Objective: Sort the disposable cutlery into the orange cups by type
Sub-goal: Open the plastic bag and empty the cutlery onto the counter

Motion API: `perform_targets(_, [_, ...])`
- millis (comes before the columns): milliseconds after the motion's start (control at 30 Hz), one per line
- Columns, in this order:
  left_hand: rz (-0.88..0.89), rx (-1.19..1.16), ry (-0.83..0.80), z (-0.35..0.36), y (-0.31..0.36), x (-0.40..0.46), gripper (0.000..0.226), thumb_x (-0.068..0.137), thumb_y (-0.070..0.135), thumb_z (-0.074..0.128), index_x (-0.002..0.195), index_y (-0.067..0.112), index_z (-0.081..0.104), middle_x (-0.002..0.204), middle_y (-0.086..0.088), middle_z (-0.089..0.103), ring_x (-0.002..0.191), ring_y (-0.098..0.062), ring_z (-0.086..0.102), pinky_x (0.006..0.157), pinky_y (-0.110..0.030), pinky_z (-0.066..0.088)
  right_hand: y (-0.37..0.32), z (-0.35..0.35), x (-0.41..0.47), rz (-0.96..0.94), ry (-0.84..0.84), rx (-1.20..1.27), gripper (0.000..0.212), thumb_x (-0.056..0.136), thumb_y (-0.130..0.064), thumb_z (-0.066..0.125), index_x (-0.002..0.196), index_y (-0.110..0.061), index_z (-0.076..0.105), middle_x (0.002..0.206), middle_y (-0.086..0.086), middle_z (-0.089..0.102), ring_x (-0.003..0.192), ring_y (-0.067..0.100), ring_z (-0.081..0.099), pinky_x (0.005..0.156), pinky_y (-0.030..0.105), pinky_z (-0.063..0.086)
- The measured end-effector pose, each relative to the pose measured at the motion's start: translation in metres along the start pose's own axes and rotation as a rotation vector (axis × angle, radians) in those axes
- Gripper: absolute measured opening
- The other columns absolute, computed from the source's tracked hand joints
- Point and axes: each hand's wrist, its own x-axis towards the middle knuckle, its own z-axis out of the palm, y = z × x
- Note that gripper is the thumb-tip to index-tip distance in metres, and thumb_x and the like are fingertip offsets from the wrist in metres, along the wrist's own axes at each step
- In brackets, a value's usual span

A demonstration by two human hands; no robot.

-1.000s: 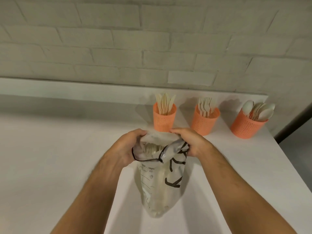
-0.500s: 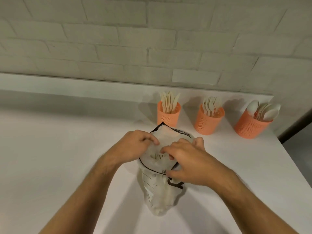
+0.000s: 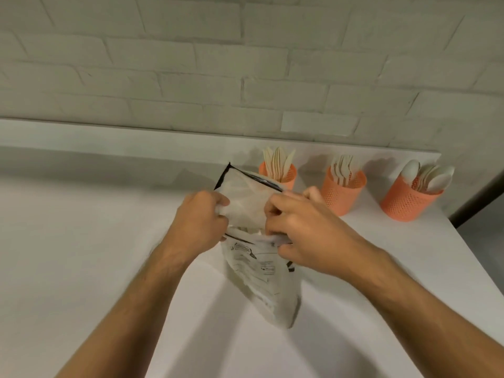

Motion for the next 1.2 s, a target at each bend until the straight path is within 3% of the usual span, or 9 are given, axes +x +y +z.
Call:
perform_targets(100, [0.011, 0.146, -0.108, -0.003, -0.005, -0.022, 0.044, 0.087, 0.007, 0.053, 0.123, 0.03, 0.065, 0.126, -0.002, 0.045, 0.089, -0.024, 0.07, 0.085, -0.032, 0.055, -0.012, -0.007, -0.012, -0.071, -0.111, 0.061, 0.015, 0.069, -0.009, 0.072, 0.071, -0.022, 0.065, 0.085, -0.011, 0.06, 0.082, 0.011, 0.058, 0.078, 0.032, 0.039])
perform_targets(167, [-0.014, 0.226, -0.17, -0.002, -0.007, -0.033, 0.051, 0.084, 0.017, 0.058, 0.133, 0.032, 0.056, 0.132, 0.002, 0.044, 0.114, -0.024, 0.057, 0.095, -0.031, 0.047, -0.016, -0.004, -0.022, -0.041, -0.365, 0.004, 0.013, 0.075, -0.011, 0.064, 0.073, -0.023, 0.061, 0.082, -0.012, 0.056, 0.081, 0.013, 0.056, 0.082, 0.034, 0.044])
perform_targets(267, [-0.005, 0.262, -0.208, 0.0, -0.006, -0.041, 0.067, 0.08, 0.021, 0.063, 0.143, 0.031, 0.043, 0.134, 0.007, 0.041, 0.12, -0.022, 0.051, 0.097, -0.033, 0.046, -0.02, -0.017, -0.031, 0.134, -0.689, 0.028, 0.02, 0.08, -0.014, 0.053, 0.095, -0.023, 0.064, 0.104, -0.01, 0.058, 0.096, 0.022, 0.05, 0.093, 0.037, 0.046])
perform_targets(433, [0.097, 0.188, -0.256, 0.001, -0.003, -0.04, 0.065, 0.077, 0.008, 0.062, 0.134, 0.031, 0.043, 0.12, 0.01, 0.035, 0.101, -0.021, 0.054, 0.072, -0.026, 0.048, -0.047, -0.028, 0.007, 0.259, -0.277, 0.204, 0.041, 0.087, -0.009, 0.046, 0.117, -0.026, 0.068, 0.121, -0.005, 0.063, 0.109, 0.02, 0.06, 0.094, 0.036, 0.05])
perform_targets(567, [0.167, 0.087, -0.246, -0.002, -0.006, -0.04, 0.087, 0.074, 0.009, 0.066, 0.146, 0.036, 0.027, 0.126, 0.013, 0.028, 0.101, -0.021, 0.056, 0.08, -0.032, 0.051, -0.048, 0.023, 0.034, 0.488, -0.489, 0.162, 0.028, 0.095, -0.008, 0.052, 0.121, -0.013, 0.063, 0.118, 0.011, 0.061, 0.108, 0.032, 0.061, 0.087, 0.036, 0.053])
perform_targets(667, [0.184, 0.04, -0.211, -0.004, -0.012, -0.04, 0.097, 0.073, 0.001, 0.065, 0.15, 0.038, 0.018, 0.131, 0.019, 0.022, 0.093, -0.018, 0.058, 0.068, -0.025, 0.046, -0.04, 0.053, 0.031, 0.519, -0.604, 0.048, 0.023, 0.091, -0.014, 0.065, 0.112, -0.007, 0.062, 0.108, 0.011, 0.064, 0.088, 0.027, 0.061, 0.071, 0.03, 0.048])
perform_targets(867, [0.204, 0.028, -0.259, 0.002, -0.016, -0.04, 0.103, 0.071, 0.005, 0.069, 0.153, 0.031, 0.012, 0.135, 0.018, 0.019, 0.098, -0.022, 0.059, 0.079, -0.034, 0.054, -0.034, 0.082, 0.027, 0.499, -0.552, -0.034, 0.032, 0.085, -0.028, 0.072, 0.112, -0.012, 0.063, 0.108, 0.007, 0.068, 0.097, 0.025, 0.066, 0.071, 0.03, 0.048])
perform_targets(1067, [0.144, -0.018, -0.223, 0.01, -0.026, -0.042, 0.112, 0.069, -0.002, 0.07, 0.152, 0.033, 0.004, 0.134, 0.019, 0.014, 0.077, -0.017, 0.06, 0.057, -0.025, 0.05, -0.034, 0.087, 0.022, 0.486, -0.433, 0.127, 0.035, 0.077, -0.012, 0.072, 0.111, -0.016, 0.064, 0.105, 0.004, 0.069, 0.095, 0.024, 0.067, 0.079, 0.033, 0.057])
perform_targets(1200, [0.118, 0.004, -0.128, 0.017, -0.028, -0.048, 0.112, 0.071, -0.009, 0.067, 0.152, 0.032, 0.001, 0.14, 0.02, 0.006, 0.064, -0.012, 0.057, 0.05, -0.02, 0.046, -0.038, 0.093, 0.023, 0.541, -0.41, 0.234, 0.031, 0.079, -0.024, 0.073, 0.106, -0.016, 0.063, 0.093, 0.001, 0.071, 0.083, 0.022, 0.068, 0.076, 0.039, 0.06])
